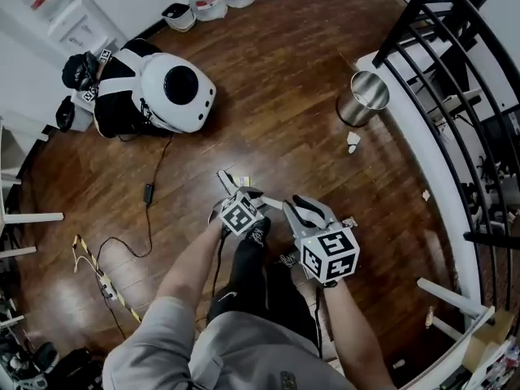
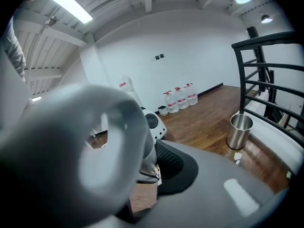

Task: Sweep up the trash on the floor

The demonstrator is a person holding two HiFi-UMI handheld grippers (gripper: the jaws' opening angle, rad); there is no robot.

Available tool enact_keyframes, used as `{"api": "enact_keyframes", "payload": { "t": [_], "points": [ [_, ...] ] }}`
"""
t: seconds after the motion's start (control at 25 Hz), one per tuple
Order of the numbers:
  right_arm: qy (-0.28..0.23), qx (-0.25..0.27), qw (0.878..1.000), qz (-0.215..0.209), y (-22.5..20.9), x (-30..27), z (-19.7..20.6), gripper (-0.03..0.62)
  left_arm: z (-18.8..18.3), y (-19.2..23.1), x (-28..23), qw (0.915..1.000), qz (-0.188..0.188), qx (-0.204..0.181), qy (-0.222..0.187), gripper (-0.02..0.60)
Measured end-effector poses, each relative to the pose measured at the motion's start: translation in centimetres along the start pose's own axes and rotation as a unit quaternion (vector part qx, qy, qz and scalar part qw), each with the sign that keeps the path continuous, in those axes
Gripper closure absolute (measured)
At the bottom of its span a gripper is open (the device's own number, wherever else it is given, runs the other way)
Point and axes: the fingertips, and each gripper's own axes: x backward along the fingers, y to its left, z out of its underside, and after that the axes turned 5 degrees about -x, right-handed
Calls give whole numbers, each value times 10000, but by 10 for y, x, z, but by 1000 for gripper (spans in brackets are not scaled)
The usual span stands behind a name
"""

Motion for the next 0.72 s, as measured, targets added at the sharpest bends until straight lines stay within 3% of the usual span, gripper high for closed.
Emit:
{"api": "enact_keyframes", "payload": {
  "t": [0.16, 0.44, 0.72],
  "points": [
    [-90, -306, 9987, 390, -26, -18, -18, 507, -18, 27, -16, 9997, 172, -138, -76, 431],
    [-86, -459, 9930, 1086, -87, 13, -30, 507, -71, 5, -57, 9960, 724, -506, -107, 431],
    [-428, -869, 9706, 2203, -120, 84, -29, 507, -131, -54, -85, 9786, 1597, -1250, -358, 428]
  ]
}}
